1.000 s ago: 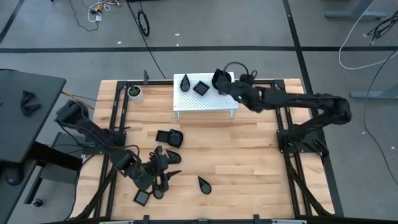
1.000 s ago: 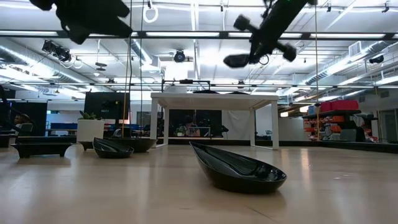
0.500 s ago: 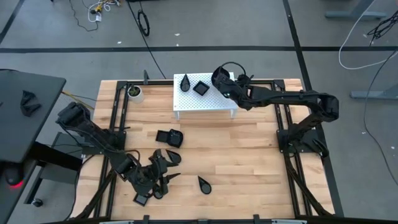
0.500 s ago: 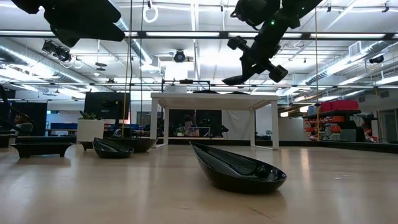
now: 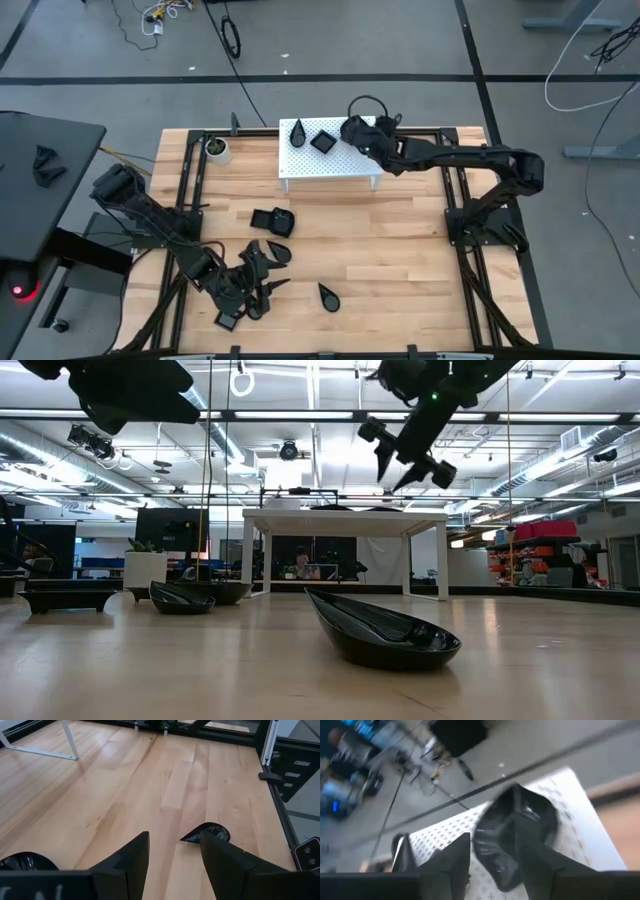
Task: Pick & Place Mini shaped plates
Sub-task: Stack the black drop-shaped plate on top of the other black drop-shaped plate on the shelf
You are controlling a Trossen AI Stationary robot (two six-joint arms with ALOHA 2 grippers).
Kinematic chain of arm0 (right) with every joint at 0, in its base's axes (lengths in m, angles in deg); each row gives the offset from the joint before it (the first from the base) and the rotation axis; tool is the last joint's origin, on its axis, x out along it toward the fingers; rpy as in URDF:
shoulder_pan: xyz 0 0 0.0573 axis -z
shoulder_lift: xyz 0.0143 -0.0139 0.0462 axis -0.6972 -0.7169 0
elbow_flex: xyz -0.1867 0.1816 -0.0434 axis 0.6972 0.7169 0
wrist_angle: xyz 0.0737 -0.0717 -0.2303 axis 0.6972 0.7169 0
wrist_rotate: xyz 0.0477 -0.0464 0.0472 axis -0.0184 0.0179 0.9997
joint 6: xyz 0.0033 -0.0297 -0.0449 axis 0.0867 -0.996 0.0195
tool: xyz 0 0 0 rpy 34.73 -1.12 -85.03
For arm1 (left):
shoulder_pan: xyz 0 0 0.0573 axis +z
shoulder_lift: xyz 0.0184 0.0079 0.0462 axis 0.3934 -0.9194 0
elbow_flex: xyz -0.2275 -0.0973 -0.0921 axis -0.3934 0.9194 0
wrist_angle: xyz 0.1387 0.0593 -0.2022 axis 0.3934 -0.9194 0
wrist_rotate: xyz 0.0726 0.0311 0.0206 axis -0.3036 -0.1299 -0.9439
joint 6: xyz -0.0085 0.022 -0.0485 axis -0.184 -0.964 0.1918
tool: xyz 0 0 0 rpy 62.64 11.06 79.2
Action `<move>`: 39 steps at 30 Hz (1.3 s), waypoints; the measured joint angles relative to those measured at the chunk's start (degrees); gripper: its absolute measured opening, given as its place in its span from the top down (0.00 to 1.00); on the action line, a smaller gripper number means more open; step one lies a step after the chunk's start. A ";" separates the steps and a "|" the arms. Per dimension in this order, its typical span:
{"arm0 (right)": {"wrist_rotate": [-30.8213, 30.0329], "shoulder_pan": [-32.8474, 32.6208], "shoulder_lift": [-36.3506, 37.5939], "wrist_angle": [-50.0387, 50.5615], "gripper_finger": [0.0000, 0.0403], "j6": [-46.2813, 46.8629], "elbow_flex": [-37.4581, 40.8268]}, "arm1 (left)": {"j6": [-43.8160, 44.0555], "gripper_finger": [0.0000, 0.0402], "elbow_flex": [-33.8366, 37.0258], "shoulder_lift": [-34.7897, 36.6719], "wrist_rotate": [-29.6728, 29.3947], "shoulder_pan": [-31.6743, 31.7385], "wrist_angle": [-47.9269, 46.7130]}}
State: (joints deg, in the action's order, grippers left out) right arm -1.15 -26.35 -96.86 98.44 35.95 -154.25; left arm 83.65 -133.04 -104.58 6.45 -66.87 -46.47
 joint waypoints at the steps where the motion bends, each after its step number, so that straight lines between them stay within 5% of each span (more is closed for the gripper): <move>1: 0.61 0.00 0.31 -1.72 0.60 -5.23 0.00 | 0.00 0.55 0.00 0.00 0.00 0.00 0.06; 6: 7.74 -1.20 3.42 -8.80 0.59 -30.46 -0.01 | 0.01 0.55 0.00 0.00 0.00 -0.02 0.06; 11: 14.86 -13.61 5.06 -4.84 0.62 -41.64 -0.07 | 0.00 0.55 0.00 0.00 0.22 -0.02 0.06; 18: 13.72 -39.92 -0.92 -2.80 0.69 -38.41 -0.09 | 0.01 0.55 0.00 0.00 0.24 -1.18 0.04; 23: 11.69 -51.07 -12.08 -7.92 0.75 -33.28 -0.09 | -0.04 0.55 0.00 0.00 0.33 -1.62 -0.05; 31: 16.74 -52.24 -25.33 -12.33 0.65 -18.92 0.00 | -0.07 0.55 0.00 0.00 1.73 -0.52 -0.03; 39: 16.44 -51.32 -31.49 -19.22 0.54 -26.69 -0.13 | -0.06 0.55 0.00 0.00 2.47 -0.13 0.01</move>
State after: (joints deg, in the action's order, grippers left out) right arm 15.29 -77.67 -128.35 79.22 9.26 -154.38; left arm 83.59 -133.04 -104.58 8.92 -67.00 -46.46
